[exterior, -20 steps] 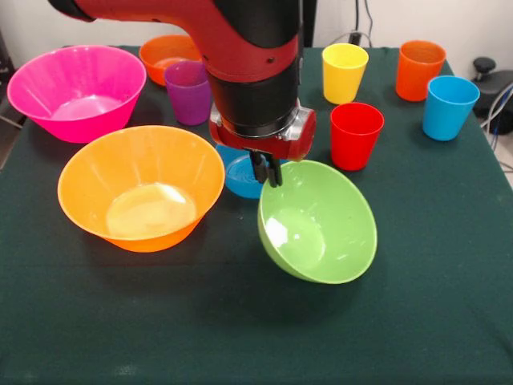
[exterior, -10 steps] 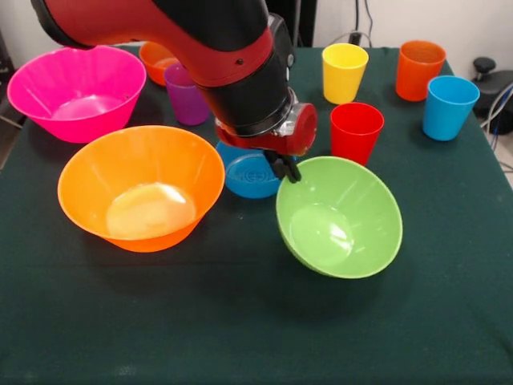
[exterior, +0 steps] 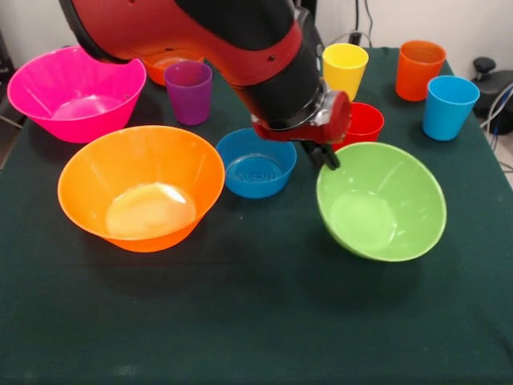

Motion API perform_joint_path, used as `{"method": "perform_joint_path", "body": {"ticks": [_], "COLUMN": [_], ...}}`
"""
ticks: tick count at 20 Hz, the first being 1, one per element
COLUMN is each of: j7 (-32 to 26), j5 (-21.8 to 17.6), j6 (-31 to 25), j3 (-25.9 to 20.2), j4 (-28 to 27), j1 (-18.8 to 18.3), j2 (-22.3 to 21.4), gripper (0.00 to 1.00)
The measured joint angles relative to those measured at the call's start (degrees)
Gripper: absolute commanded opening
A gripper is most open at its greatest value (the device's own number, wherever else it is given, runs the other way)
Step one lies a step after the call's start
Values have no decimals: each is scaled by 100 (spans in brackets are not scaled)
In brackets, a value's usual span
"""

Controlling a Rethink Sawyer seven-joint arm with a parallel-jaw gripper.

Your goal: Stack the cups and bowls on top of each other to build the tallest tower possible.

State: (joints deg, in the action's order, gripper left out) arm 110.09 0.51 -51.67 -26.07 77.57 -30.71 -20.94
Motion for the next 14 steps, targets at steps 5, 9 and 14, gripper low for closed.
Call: {"method": "perform_joint_path", "body": {"ticks": [5,9,14], "j7": [0,0,0], "j5": [-92,-171,-294], "j6": [1,0,1], "j3": [-201,-302,-315], "j4": [265,457,646], "j1": [-18,-38,-54], "j2": [-136,-290,-526], "gripper": [0,0,0]}}
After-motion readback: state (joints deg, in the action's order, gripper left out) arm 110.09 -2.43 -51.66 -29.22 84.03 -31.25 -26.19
